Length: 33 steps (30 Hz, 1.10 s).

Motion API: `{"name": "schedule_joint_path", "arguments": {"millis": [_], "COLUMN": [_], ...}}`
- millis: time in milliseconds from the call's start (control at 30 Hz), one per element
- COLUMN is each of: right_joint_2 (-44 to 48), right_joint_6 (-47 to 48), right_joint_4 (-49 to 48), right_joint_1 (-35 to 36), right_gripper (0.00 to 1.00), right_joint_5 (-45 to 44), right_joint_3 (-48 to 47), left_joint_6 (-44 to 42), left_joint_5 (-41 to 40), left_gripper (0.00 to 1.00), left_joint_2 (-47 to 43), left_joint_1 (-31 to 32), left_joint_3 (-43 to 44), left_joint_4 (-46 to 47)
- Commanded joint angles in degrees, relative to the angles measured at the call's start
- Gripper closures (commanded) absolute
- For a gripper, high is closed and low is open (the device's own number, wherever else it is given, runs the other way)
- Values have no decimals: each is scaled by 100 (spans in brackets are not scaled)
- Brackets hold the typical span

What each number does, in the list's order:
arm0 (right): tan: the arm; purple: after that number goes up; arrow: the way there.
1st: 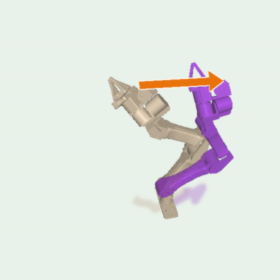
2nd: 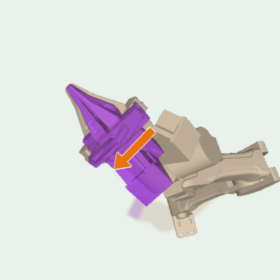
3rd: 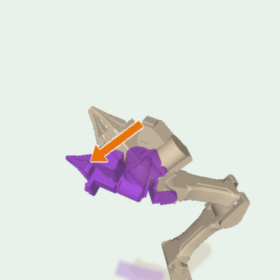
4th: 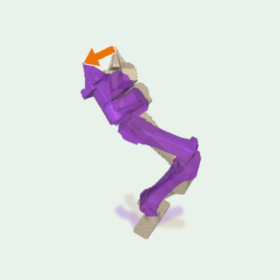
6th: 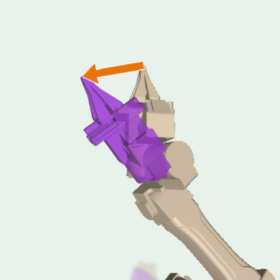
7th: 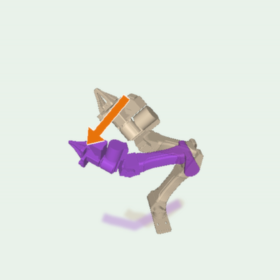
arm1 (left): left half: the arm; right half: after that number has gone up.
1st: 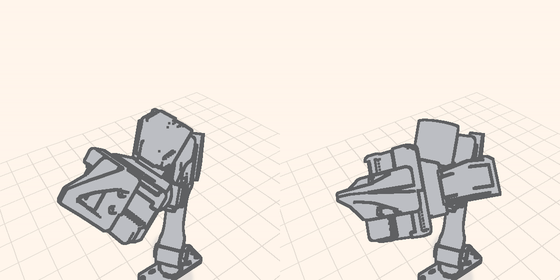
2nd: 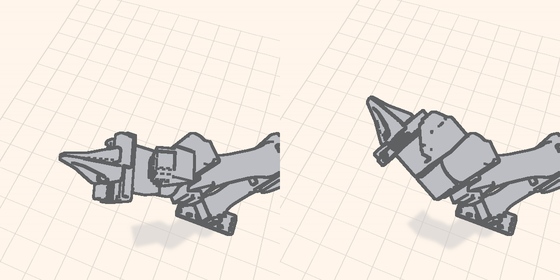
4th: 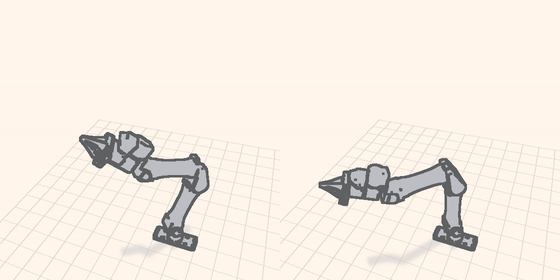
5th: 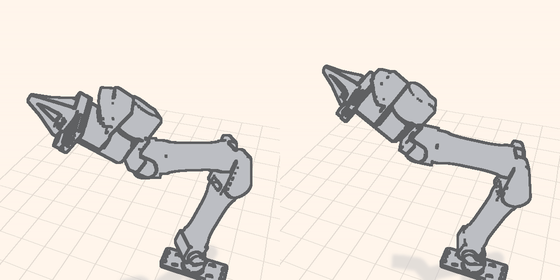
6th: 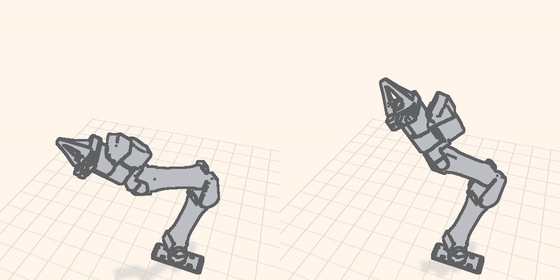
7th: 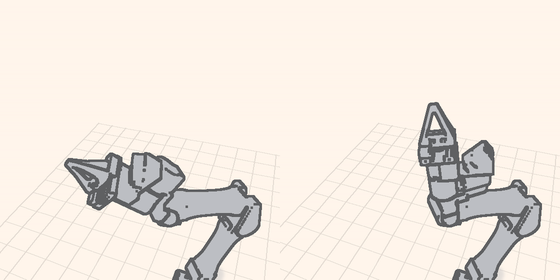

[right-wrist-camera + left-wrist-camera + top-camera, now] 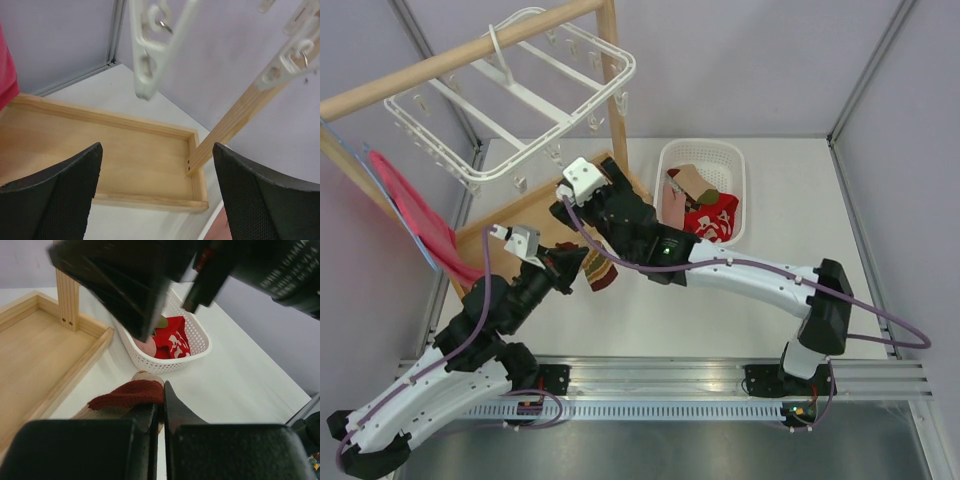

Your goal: Remove the socks clipped to the hanger

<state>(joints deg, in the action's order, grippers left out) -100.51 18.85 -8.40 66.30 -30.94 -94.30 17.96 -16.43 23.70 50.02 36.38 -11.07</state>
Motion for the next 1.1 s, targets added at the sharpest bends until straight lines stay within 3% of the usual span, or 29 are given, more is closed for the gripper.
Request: {"name": "schedule_joint_path", "arguments": {"millis": [0,500,733,933,1067], "right_joint_2": [848,2553,3484,4205,4574], "right_joint_6": [-329,-2886,-3941,-4723,-5119], "right_joint_4": [-723,-1234,-1339,-1067,-883], "right_joint_1": [-56,-1400,-2349,-3351,-4105], "right_gripper": [6,6,6,6,6], "right_joint_5": [-219,228,659,1195,1450], "right_joint_3": [830,4716,5966,6556,6898], "left_joint_6": [77,41,-116,-292,-301], "left_joint_5": [-159,297,1454,3045,3470], "left_gripper": [98,98,98,98,98], "left_joint_2": [-103,257,731,2084,3068], "left_joint_1": [52,52,52,43,43], "left_joint_3": [88,203,264,817,1475], "left_joint_4": [-44,-123,140,605,887]}}
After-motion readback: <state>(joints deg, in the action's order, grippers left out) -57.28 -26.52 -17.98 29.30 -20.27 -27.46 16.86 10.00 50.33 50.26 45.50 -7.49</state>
